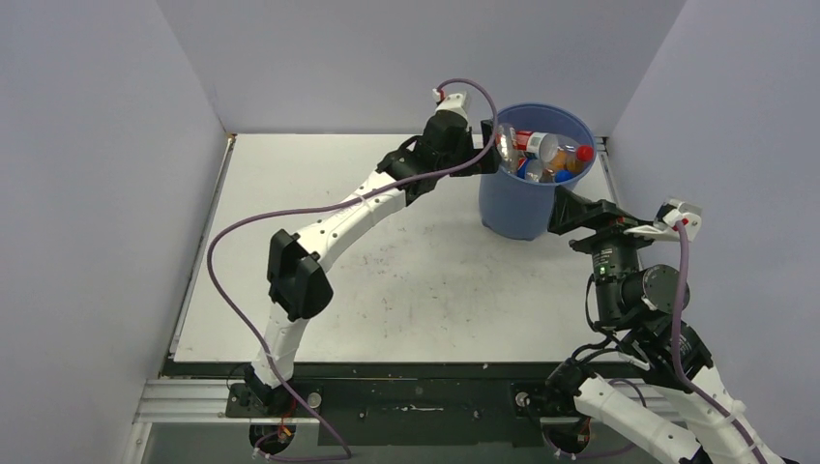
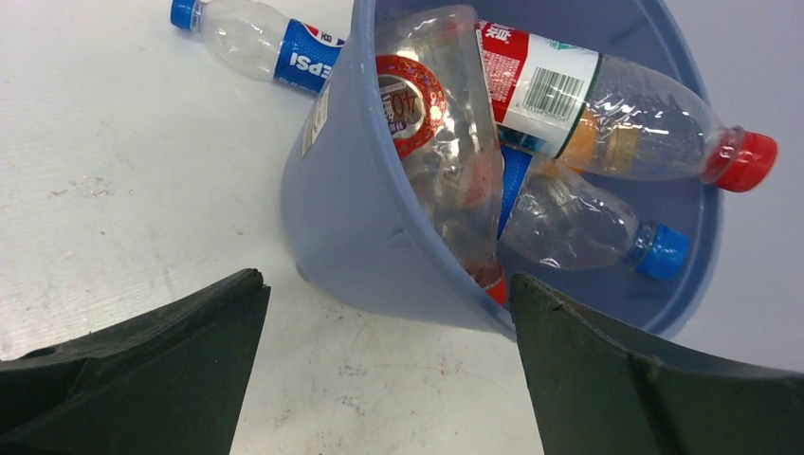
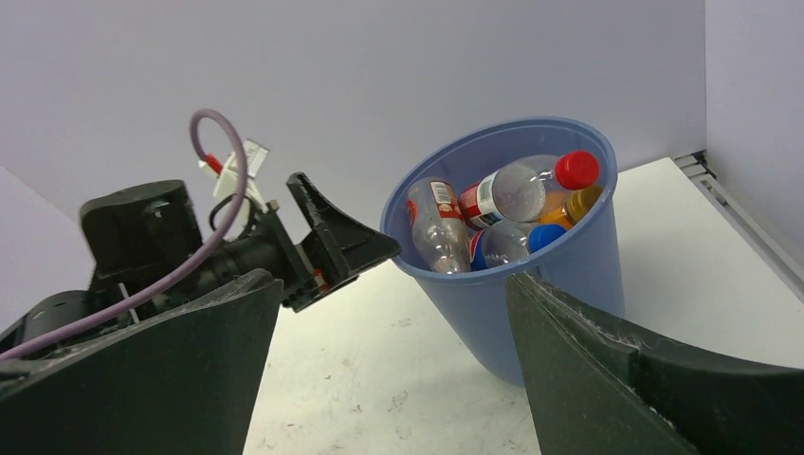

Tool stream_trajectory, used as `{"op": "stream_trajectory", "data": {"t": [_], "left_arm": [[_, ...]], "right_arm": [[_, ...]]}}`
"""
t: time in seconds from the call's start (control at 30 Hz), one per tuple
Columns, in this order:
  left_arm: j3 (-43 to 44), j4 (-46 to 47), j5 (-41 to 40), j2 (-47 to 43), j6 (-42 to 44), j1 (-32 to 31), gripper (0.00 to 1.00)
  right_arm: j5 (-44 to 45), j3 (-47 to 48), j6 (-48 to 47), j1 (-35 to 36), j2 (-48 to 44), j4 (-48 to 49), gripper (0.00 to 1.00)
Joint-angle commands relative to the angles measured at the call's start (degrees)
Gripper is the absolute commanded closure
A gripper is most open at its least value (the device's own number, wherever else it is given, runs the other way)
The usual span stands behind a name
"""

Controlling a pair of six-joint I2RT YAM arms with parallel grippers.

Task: Put the plastic bottles in the bin
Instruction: Move the trash bin to the center of the board.

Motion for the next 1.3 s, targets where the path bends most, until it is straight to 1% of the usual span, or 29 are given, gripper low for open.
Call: {"op": "stream_trajectory", "data": {"t": [0.0,0.13,0.43,0.73,0.9,1.13,1.27], "left_arm": [[10.8,-4.1,1.0,5.5,1.6,0.0,0.0],[16.9,-7.4,0.8,10.0,1.9,0.2,0.14],[17.3,-5.6,1.4,10.7,1.5,0.8,0.53],[19.9,-7.3,2.0,12.3,2.6,0.9,0.8],[21.3,-8.7,1.4,11.7,4.0,0.9,1.0],[21.5,-9.2,-0.7,8.8,5.3,0.7,1.0],[21.7,-11.7,-4.1,6.6,7.4,0.2,1.0]], "right_arm": [[-0.7,-0.4,0.2,0.1,-1.0,0.0,0.09],[-1.2,-0.4,0.2,0.1,-1.1,0.0,0.09],[-1.7,-0.7,-0.2,0.1,0.0,0.3,0.09],[-0.5,-0.4,-1.4,0.1,0.6,0.3,0.09],[0.1,-0.3,-1.8,0.1,1.4,0.4,0.09],[3.4,-0.2,-2.3,0.1,3.1,0.3,0.09],[5.8,0.0,-1.9,0.1,3.7,0.4,0.09]]}}
